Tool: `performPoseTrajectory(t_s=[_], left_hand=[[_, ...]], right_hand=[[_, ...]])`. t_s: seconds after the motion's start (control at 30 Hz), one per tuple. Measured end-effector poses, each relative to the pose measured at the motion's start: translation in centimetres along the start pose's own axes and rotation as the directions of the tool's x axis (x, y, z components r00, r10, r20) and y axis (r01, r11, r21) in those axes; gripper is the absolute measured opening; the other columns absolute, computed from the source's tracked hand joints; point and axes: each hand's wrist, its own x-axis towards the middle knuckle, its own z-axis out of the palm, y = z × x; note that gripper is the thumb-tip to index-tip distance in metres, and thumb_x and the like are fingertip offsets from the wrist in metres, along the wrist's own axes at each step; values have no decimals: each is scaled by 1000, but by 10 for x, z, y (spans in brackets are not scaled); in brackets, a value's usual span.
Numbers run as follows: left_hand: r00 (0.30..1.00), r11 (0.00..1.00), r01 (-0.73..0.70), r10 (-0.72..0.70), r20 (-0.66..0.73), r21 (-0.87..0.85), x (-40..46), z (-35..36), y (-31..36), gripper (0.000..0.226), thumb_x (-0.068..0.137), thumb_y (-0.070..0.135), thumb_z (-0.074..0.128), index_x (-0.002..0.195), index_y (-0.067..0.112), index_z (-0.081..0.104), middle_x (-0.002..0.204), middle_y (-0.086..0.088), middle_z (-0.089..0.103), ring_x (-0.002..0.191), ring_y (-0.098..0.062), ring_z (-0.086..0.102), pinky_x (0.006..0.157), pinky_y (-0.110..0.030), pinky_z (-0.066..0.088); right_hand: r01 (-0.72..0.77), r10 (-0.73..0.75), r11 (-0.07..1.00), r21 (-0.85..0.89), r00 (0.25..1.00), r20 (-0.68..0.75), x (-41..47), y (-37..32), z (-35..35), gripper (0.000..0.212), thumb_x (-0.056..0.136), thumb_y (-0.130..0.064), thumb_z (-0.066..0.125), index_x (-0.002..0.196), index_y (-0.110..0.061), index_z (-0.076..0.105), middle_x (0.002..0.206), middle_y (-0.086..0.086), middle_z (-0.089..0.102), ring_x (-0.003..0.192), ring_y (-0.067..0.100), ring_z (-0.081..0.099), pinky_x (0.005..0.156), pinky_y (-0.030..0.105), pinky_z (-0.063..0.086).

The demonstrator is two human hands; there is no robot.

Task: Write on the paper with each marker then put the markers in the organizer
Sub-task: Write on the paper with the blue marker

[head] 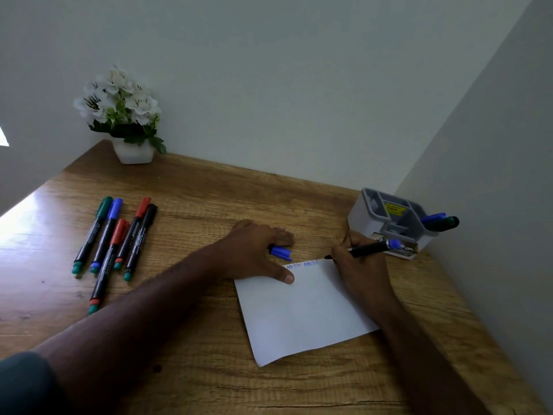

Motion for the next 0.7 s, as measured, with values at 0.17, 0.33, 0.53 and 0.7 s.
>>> performPoseTrajectory(t_s=[0.17,0.33,0.53,0.7], left_hand=[[1000,1000,7,-7,-1,7,1,2,-2,82,75,68,64,145,33,40,153,12,37,137,-10,36,114,-38,9],[1000,1000,10,-10,1,-2,2,2,-4,83,74,68,65,145,33,40,154,13,35,139,-10,33,118,-42,9],[1000,1000,12,-12,2,-2,3,3,-4,83,74,69,65,145,34,40,154,12,35,141,-10,32,116,-39,8],[1000,1000,19,-19,10,5,3,2,-1,81,75,67,65,145,33,40,155,11,33,142,-11,30,118,-41,7]], right_hand=[[2,0,1000,-21,998,71,-2,2,3,23,81,2,64,64,6,50,57,-1,51,53,2,46,51,15,38],[-2,6,999,-36,995,98,-2,3,5,27,81,-2,64,60,-9,50,53,-8,49,53,2,46,51,18,38],[-14,16,1000,-20,996,88,-2,4,3,27,80,-2,63,59,-5,47,54,-2,46,53,5,43,51,21,37],[-24,31,998,-66,995,98,-1,6,5,23,81,-6,65,63,-6,52,58,5,53,56,8,49,53,25,42]])
